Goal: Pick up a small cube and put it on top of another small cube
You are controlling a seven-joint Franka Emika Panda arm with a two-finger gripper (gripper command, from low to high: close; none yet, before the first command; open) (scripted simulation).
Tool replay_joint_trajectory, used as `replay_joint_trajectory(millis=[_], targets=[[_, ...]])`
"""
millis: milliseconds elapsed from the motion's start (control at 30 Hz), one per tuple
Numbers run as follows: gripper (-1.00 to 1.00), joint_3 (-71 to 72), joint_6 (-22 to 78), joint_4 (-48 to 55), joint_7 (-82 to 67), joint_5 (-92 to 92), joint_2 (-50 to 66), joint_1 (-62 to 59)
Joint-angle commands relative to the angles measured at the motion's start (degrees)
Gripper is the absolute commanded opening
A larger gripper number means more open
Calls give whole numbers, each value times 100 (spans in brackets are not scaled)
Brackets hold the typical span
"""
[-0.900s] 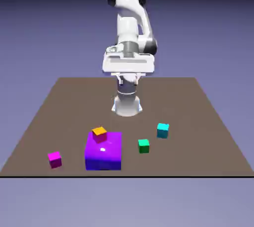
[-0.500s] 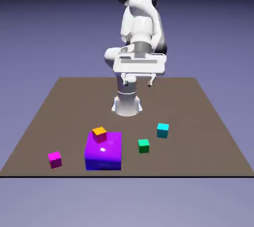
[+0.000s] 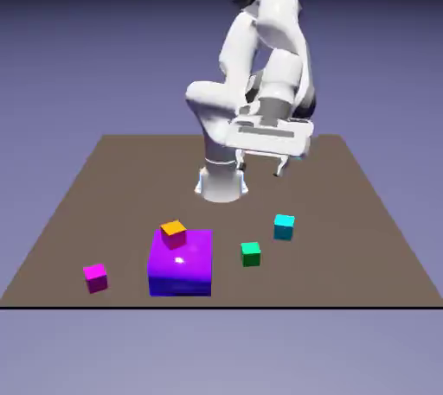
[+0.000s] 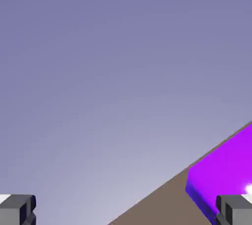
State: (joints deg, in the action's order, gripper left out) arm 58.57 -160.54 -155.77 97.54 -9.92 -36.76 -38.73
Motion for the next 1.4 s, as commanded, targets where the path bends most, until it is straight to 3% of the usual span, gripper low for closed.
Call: replay_joint_trajectory(millis=[0, 833, 1133, 1167, 1367], targets=[[0, 208, 48, 19, 196, -35, -15, -140], [0, 5278, 1214, 472, 4964, -894, -369, -3552], [0, 6827, 165, 618, 4707, -1425, -858, -5116], [-100, 6827, 165, 618, 4707, -1425, -858, -5116], [-100, 5800, 861, 521, 4878, -1073, -534, -4079]])
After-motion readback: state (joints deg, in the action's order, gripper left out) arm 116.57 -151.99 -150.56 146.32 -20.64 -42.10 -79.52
